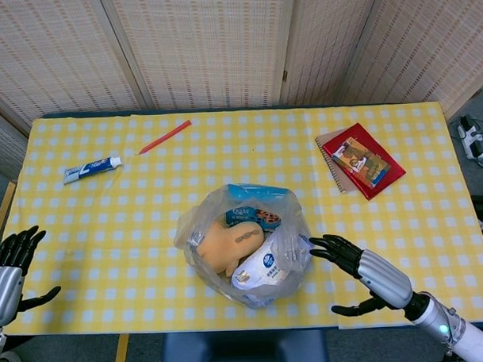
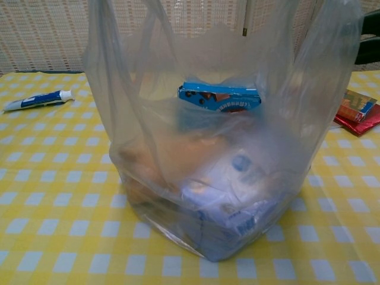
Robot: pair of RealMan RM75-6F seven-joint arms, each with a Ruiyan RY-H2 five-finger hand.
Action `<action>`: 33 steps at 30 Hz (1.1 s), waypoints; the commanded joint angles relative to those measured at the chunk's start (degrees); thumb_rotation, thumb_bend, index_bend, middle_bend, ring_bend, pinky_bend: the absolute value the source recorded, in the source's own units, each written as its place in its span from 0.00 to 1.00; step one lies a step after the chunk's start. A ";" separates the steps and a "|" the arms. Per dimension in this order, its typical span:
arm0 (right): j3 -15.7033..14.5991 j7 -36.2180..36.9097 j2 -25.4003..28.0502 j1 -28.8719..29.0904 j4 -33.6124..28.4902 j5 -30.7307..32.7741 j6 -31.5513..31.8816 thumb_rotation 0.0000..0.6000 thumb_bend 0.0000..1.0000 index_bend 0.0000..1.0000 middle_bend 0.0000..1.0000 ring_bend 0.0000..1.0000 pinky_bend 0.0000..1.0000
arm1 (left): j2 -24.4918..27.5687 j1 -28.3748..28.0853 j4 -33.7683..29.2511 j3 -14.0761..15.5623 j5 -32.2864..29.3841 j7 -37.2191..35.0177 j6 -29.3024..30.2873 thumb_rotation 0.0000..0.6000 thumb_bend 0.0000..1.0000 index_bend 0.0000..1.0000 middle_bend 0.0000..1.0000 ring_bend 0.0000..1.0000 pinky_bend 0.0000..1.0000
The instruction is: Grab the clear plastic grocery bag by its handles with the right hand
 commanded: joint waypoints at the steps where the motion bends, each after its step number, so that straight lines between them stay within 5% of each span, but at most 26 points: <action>1: 0.12 2.78 -0.97 1.83 0.35 0.72 -0.88 1.00 0.22 0.00 0.00 0.00 0.00 | 0.12 0.14 -0.05 0.04 0.13 -0.26 0.27 1.00 0.10 0.06 0.07 0.03 0.00; 33: -0.55 19.96 -8.22 12.09 3.13 3.28 -0.38 1.00 0.20 0.00 0.00 0.00 0.00 | 0.97 1.23 -0.11 0.21 0.87 -1.63 2.14 1.00 0.10 0.06 0.07 0.03 0.00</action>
